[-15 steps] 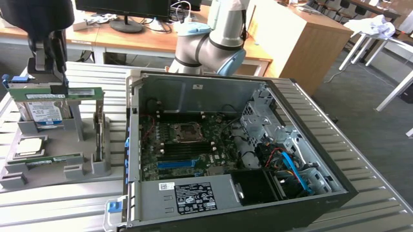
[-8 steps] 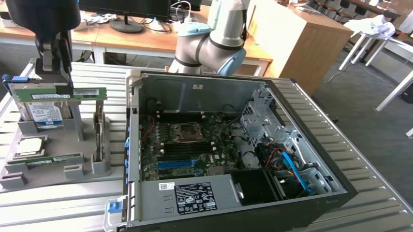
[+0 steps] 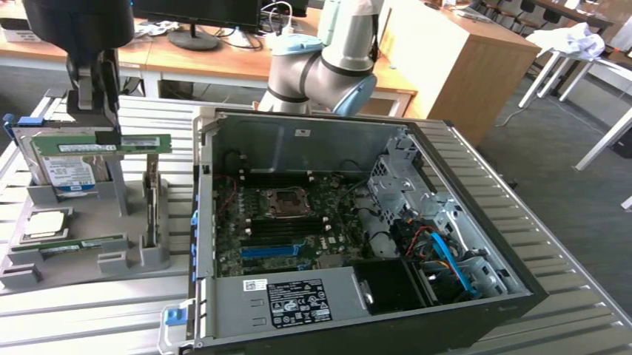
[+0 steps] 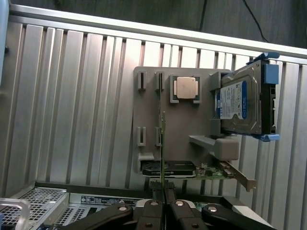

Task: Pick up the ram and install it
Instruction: 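Pick up the ram and move it above insertion slot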

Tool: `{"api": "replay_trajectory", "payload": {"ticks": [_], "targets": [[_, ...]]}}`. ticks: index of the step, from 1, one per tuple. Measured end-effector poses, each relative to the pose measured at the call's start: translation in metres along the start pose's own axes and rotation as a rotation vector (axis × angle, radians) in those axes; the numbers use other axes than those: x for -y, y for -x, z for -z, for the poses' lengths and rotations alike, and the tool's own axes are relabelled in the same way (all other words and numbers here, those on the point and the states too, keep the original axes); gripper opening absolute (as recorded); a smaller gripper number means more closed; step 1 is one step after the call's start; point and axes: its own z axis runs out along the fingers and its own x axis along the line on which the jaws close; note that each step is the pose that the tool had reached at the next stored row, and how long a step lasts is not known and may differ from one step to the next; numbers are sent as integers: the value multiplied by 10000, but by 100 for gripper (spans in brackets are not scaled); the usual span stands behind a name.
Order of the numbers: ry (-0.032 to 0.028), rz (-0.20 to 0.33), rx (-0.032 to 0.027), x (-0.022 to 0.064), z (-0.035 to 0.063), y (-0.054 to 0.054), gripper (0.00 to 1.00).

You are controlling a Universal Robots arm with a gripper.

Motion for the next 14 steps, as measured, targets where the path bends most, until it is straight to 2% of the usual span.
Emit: {"api": "replay_trajectory", "payload": {"ticks": [14], "targets": [[0,0,-1,140,5,-13,12]]}}
